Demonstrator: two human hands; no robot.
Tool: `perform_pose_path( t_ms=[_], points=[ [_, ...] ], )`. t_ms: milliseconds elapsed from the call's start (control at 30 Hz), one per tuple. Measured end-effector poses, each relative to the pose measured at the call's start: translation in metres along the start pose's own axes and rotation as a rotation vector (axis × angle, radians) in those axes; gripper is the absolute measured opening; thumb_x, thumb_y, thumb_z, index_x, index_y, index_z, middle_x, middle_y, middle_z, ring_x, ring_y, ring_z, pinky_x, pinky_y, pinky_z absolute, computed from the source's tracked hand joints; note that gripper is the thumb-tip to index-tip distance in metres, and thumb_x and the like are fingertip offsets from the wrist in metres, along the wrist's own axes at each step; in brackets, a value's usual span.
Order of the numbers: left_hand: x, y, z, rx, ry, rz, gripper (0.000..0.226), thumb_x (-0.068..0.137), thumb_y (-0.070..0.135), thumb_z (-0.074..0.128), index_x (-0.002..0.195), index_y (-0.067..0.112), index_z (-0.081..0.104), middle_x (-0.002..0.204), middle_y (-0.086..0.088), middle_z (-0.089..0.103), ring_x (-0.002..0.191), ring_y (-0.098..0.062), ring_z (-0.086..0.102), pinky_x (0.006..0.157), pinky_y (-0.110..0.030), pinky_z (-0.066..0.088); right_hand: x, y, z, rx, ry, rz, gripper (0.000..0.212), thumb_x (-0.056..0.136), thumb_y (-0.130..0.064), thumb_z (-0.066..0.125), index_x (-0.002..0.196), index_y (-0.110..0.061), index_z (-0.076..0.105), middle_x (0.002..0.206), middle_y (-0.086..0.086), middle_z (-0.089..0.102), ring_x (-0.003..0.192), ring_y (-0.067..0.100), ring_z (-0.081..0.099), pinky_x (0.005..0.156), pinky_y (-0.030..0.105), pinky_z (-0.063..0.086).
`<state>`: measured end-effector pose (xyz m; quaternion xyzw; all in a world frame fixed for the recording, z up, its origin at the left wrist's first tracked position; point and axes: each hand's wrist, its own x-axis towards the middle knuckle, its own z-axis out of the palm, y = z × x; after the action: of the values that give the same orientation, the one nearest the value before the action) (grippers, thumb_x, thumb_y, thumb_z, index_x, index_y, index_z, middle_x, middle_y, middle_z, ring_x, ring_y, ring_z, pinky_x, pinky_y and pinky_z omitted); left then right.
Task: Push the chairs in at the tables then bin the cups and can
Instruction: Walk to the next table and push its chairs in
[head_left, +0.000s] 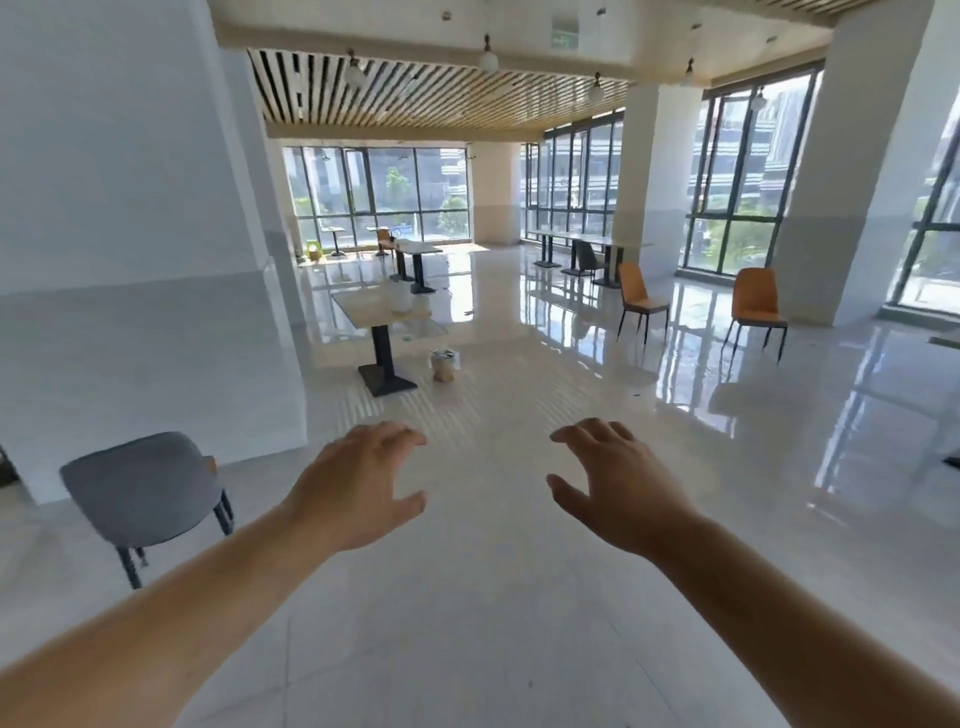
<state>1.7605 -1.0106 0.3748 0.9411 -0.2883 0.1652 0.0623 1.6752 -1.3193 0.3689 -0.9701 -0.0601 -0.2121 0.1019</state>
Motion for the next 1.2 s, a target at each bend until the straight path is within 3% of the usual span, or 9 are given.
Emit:
perform_pose_path(
  t_ms=[100, 233, 533, 733, 967, 1200],
  points=[
    [0.031, -0.054, 0.012, 0.038, -0.064, -0.149, 0.072, 0.086, 0.068, 0.055, 0.147, 0.033, 0.041, 0.155, 0.009, 0.041, 0.139, -0.016, 0.037, 0.112, -0.041, 0.037, 0.083, 0.011, 0.055, 0.084, -0.107, -0.085, 0.055, 0.093, -0.059, 0.052, 0.140, -0.031, 0.052, 0.138, -0.006, 0.056, 0.127, 0.019, 0.048, 0.105, 0.036, 0.041],
    [0.057, -0.121, 0.019, 0.056, -0.033, -0.346, 0.071, 0.086, 0.066, 0.057, 0.147, 0.032, 0.042, 0.156, 0.008, 0.039, 0.140, -0.015, 0.036, 0.110, -0.038, 0.037, 0.198, -0.007, 0.117, 0.162, -0.145, -0.248, 0.054, 0.093, -0.063, 0.046, 0.138, -0.033, 0.053, 0.136, -0.009, 0.058, 0.125, 0.015, 0.051, 0.103, 0.034, 0.043],
    [0.061, -0.284, 0.053, 0.122, 0.012, -0.637, 0.070, 0.086, 0.066, 0.055, 0.147, 0.034, 0.042, 0.155, 0.010, 0.040, 0.139, -0.013, 0.035, 0.109, -0.037, 0.036, 0.370, -0.146, 0.258, 0.301, -0.266, -0.561, 0.049, 0.095, -0.060, 0.049, 0.139, -0.038, 0.049, 0.139, -0.014, 0.053, 0.128, 0.009, 0.045, 0.106, 0.028, 0.039],
    [0.088, -0.424, 0.092, 0.087, -0.032, -0.732, 0.073, 0.085, 0.066, 0.056, 0.147, 0.031, 0.040, 0.155, 0.006, 0.041, 0.138, -0.017, 0.038, 0.110, -0.038, 0.038, 0.480, -0.212, 0.331, 0.257, -0.359, -0.632, 0.050, 0.096, -0.057, 0.049, 0.142, -0.037, 0.047, 0.142, -0.015, 0.051, 0.129, 0.007, 0.044, 0.109, 0.027, 0.038],
    [0.162, -0.564, 0.098, 0.057, 0.050, -0.759, 0.071, 0.088, 0.065, 0.057, 0.149, 0.032, 0.038, 0.157, 0.005, 0.041, 0.141, -0.017, 0.038, 0.109, -0.041, 0.042, 0.637, -0.252, 0.366, 0.285, -0.242, -0.552, 0.048, 0.097, -0.053, 0.052, 0.141, -0.033, 0.050, 0.142, -0.010, 0.054, 0.130, 0.012, 0.048, 0.105, 0.032, 0.043],
    [0.203, -0.689, 0.151, 0.100, -0.040, -0.820, 0.070, 0.085, 0.068, 0.053, 0.146, 0.036, 0.039, 0.157, 0.006, 0.040, 0.141, -0.016, 0.037, 0.108, -0.041, 0.041, 0.750, -0.308, 0.481, 0.340, -0.315, -0.655, 0.048, 0.098, -0.051, 0.053, 0.142, -0.031, 0.049, 0.142, -0.009, 0.054, 0.131, 0.013, 0.046, 0.106, 0.034, 0.044]
  ],
)
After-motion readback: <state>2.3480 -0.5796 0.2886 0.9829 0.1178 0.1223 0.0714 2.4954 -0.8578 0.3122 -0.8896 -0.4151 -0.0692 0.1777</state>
